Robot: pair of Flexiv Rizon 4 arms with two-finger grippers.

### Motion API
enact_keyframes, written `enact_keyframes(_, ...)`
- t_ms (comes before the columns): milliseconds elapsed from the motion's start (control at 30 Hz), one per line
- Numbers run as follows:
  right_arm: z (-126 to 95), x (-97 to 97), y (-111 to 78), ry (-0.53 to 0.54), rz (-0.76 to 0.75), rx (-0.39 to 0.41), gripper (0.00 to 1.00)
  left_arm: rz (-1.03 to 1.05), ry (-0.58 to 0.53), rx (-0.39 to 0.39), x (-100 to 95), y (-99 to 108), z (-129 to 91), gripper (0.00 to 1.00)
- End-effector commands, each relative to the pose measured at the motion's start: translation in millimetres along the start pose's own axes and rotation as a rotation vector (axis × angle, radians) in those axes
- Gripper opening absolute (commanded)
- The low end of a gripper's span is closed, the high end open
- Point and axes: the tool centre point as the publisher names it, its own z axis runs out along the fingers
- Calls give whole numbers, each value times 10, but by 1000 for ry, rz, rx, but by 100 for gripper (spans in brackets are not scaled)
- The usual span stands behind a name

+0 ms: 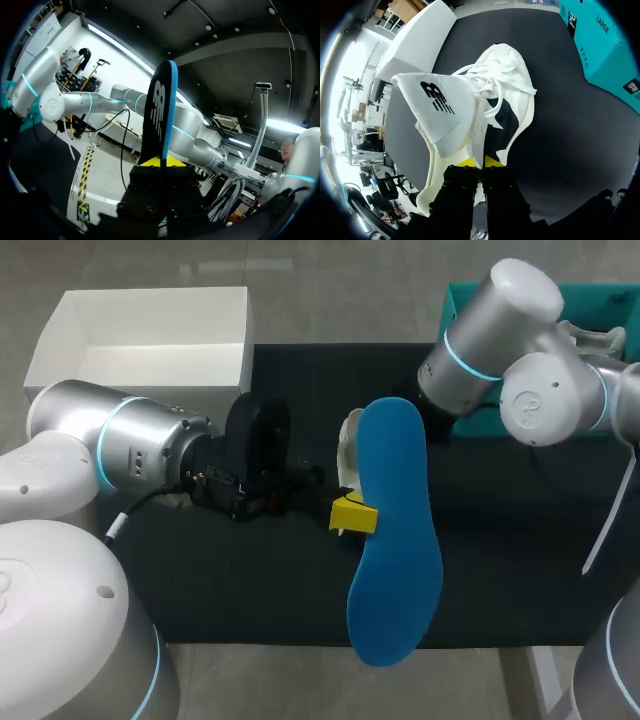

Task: Take the shoe out of the shoebox, open the shoe tongue, remove and reinsert the insole, then place the shoe into the shoebox

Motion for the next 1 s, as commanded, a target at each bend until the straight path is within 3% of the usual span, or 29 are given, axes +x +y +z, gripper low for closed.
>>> enact_keyframes(33,113,-7,17,6,2,8,0,0,1,1,-12,8,14,0)
enact_keyframes(200,176,-56,10,18,14,14,0,0,1,1,-12,8,14,0)
enact_keyframes(600,-45,-88,-49,26,-39,2,0,0,1,1,-12,8,14,0)
enact_keyframes(1000,104,-131,-80,40,-15,20,0,0,1,1,-12,8,14,0)
